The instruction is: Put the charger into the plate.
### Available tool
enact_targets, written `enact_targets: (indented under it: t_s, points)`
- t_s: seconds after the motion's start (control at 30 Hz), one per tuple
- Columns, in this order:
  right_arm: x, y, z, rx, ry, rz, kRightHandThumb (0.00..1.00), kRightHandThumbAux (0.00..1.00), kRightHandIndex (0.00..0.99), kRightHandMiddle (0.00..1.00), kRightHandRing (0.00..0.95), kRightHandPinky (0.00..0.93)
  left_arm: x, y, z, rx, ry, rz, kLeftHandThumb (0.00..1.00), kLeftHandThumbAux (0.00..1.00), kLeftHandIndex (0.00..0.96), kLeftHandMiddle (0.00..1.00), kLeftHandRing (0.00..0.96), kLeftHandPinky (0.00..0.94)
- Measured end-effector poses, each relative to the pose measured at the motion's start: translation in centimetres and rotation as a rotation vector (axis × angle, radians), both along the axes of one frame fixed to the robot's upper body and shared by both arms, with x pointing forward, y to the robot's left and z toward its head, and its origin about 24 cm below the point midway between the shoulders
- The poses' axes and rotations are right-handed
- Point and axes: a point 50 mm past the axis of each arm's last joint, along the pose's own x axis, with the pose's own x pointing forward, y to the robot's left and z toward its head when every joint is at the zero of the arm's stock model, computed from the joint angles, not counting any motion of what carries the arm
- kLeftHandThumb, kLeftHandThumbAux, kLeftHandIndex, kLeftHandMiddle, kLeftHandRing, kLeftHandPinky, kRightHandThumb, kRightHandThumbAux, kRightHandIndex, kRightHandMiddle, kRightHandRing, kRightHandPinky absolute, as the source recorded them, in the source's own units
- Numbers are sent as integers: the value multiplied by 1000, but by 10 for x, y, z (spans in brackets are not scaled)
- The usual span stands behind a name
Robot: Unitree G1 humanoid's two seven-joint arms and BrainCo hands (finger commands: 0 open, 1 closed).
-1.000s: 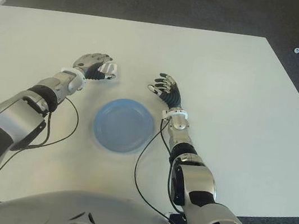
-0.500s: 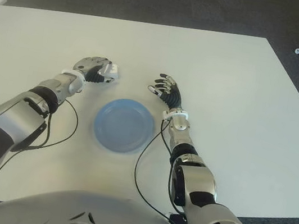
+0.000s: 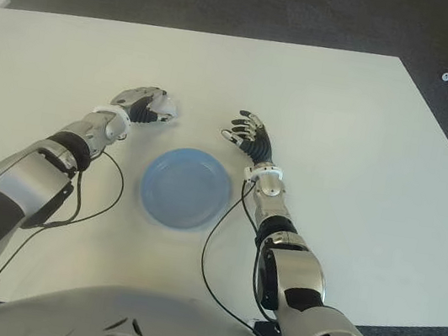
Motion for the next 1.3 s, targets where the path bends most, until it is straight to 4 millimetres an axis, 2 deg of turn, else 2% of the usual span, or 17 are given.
enact_targets:
  t_s: [0.83, 1.3]
  points:
    - [-2, -3, -1, 12, -2, -6, 228, 743, 183, 366, 364, 349, -3, 10, -4, -252, 96, 145, 220, 313, 0, 0, 0, 0]
    - [-2, -3, -1, 14, -2, -6, 181, 724, 187, 358, 362, 353, -3, 12, -4, -296, 107, 169, 228, 300, 0, 0, 0, 0]
